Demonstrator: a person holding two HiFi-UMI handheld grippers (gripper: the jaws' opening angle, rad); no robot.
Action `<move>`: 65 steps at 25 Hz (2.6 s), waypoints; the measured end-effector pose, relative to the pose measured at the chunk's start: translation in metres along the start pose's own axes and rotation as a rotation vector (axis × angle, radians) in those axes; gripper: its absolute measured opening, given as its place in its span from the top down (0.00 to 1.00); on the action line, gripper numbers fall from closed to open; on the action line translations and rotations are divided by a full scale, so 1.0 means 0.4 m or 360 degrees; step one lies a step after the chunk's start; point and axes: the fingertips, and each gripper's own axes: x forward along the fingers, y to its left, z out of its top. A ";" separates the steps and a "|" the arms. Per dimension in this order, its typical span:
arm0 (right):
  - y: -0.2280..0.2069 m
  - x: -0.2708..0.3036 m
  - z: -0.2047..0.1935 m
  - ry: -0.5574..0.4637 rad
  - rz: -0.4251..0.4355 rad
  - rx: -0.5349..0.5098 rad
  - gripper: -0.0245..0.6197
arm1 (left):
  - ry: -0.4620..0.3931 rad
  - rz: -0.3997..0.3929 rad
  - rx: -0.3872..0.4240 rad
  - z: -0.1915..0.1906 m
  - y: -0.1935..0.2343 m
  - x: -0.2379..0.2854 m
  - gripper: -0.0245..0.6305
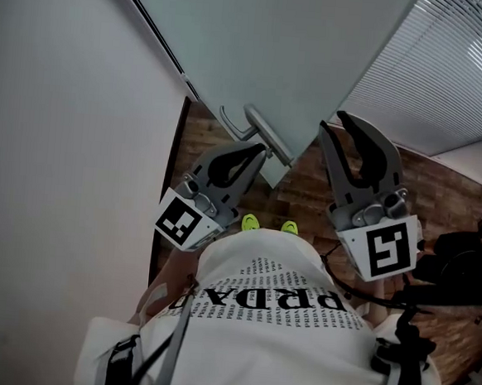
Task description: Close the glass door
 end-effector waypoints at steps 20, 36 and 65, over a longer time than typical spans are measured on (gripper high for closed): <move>0.013 0.029 0.012 -0.0018 0.0061 -0.0032 0.88 | -0.0004 -0.0066 0.0097 0.037 -0.053 0.052 0.96; 0.065 0.039 0.061 -0.0054 0.0301 -0.0044 0.87 | -0.0023 0.0093 0.0095 0.068 -0.043 0.050 0.96; 0.111 0.024 0.006 0.0014 0.0245 -0.0101 0.87 | -0.0125 -0.0046 0.0175 0.044 -0.055 0.047 0.96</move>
